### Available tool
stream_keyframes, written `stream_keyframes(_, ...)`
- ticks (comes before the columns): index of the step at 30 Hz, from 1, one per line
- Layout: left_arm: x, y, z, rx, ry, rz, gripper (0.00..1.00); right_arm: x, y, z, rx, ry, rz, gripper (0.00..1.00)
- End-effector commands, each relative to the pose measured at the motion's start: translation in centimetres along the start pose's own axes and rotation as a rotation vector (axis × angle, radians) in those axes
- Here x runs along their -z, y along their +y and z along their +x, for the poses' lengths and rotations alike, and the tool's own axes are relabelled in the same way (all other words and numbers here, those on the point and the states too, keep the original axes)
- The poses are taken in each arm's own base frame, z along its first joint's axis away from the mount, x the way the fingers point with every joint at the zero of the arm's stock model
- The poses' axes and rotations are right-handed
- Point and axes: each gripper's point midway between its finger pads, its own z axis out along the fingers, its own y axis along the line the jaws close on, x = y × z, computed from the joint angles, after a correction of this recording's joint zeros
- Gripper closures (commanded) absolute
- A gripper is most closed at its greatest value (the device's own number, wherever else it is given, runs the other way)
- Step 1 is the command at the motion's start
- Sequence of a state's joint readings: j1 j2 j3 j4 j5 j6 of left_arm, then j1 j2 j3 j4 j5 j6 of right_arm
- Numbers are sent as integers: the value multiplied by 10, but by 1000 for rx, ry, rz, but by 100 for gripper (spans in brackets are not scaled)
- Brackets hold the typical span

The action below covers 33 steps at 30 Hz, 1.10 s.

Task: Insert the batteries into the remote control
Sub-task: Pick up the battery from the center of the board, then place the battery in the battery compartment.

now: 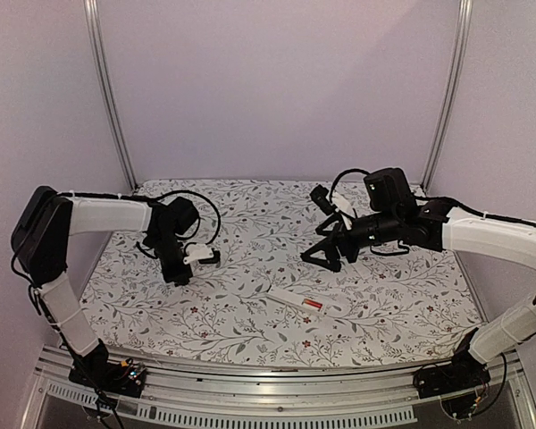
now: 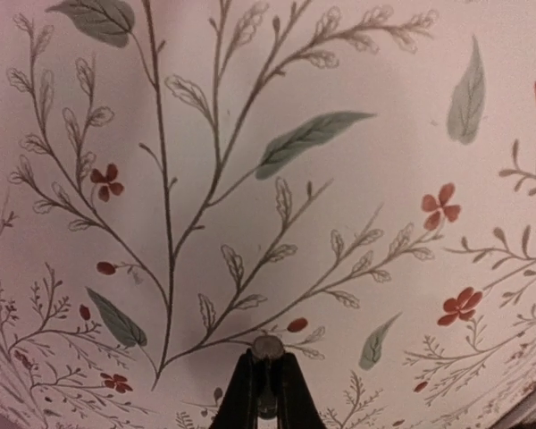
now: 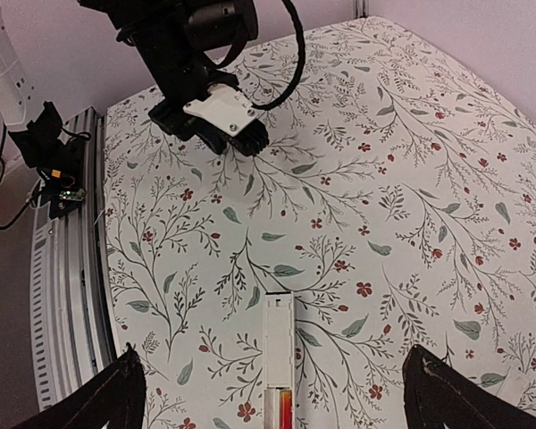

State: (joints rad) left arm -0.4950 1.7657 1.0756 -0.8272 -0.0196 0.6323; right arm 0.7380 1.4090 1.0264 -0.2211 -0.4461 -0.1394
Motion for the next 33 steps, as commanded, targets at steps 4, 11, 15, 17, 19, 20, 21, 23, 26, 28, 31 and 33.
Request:
stream_keyframes(4, 114, 47, -89, 156, -526, -183, 100, 15, -3, -16, 15, -55, 43, 1)
stream_keyframes(11, 270, -8, -145, 121, -1231, -198, 100, 43, 14, -60, 54, -239, 8, 1)
stream_keyframes(15, 338, -91, -151, -176, -1540, -233, 100, 65, 42, -87, 129, -370, -103, 3)
stream_keyframes(17, 350, -126, -152, -304, -1591, -211, 100, 71, 55, -91, 158, -391, -166, 5)
stream_keyframes(19, 356, -157, -155, -416, -1611, -185, 100, 75, 69, -92, 189, -398, -229, 6)
stream_keyframes(20, 358, -169, -157, -465, -1612, -180, 100, 77, 75, -91, 204, -399, -256, 7)
stream_keyframes(21, 357, -181, -159, -511, -1608, -170, 100, 79, 80, -90, 225, -400, -277, 7)
stream_keyframes(23, 354, -202, -164, -588, -1589, -156, 100, 82, 87, -87, 243, -393, -308, 7)
stream_keyframes(26, 344, -222, -176, -658, -1529, -169, 100, 86, 88, -86, 254, -385, -299, 6)
stream_keyframes(28, 331, -228, -185, -676, -1475, -179, 100, 86, 84, -83, 243, -370, -269, 5)
stream_keyframes(31, 313, -224, -194, -663, -1411, -204, 100, 85, 67, -82, 196, -351, -174, 4)
stream_keyframes(33, 298, -216, -199, -644, -1354, -237, 100, 80, 43, -76, 113, -318, -84, 3)
